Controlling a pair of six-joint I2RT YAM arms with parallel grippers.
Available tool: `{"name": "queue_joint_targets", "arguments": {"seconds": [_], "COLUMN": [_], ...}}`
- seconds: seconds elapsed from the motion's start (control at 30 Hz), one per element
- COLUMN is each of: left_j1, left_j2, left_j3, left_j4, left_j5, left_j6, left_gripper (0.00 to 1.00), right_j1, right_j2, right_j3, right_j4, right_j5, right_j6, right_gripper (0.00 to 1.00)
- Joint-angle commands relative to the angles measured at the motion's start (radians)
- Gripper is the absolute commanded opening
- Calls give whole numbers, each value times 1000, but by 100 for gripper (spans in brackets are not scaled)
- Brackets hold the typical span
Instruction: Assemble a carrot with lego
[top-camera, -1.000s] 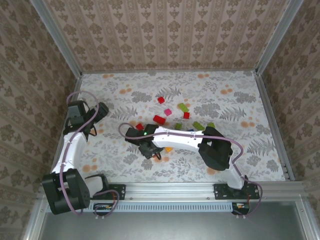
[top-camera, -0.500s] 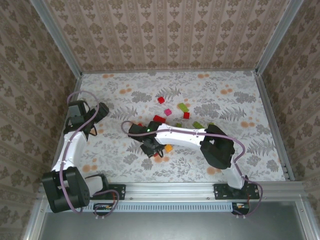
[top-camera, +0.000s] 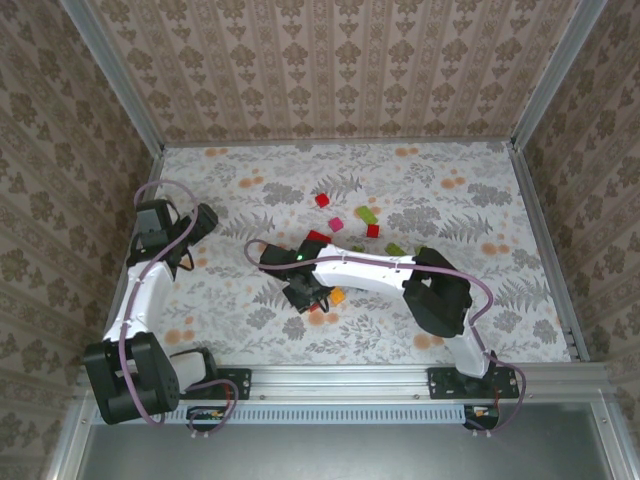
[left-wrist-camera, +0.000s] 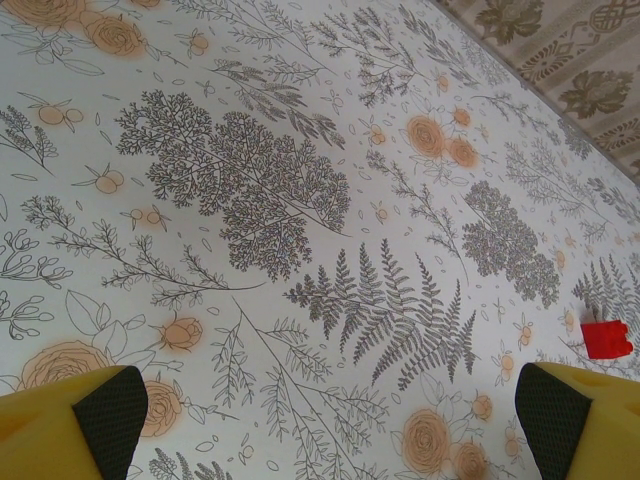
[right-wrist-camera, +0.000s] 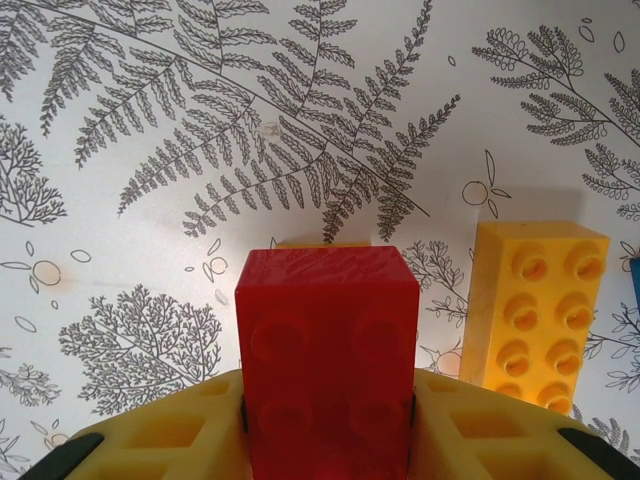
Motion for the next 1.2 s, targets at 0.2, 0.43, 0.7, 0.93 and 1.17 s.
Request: {"name": "queue_joint_targets", "arguments": {"seconds": [0.2,0.43,0.7,0.93,1.17], "left_j1": [2,2,2,2,2], "left_j2": [3,3,5,5,6], "left_j3": [29,31,29,30,29], "left_j4": [0,-1,0,1,2], "left_j5": [13,15,15,15,15], "left_j6": [-8,-7,-7,-8,-8], "left_gripper": [99,99,99,99,99], "right_j1": [-22,-26,-26,-29,-31], "right_j2": [-62,-37,-11,10,20], "right_j3": [3,-4,-8,-7,-5], "right_j4": [-23,-1,7,3,8], "right_j5": [-24,-59,-55,-47,-52], "right_j6": [-39,-50,-50,-53,-56], "right_gripper": [40,39,40,40,41]}}
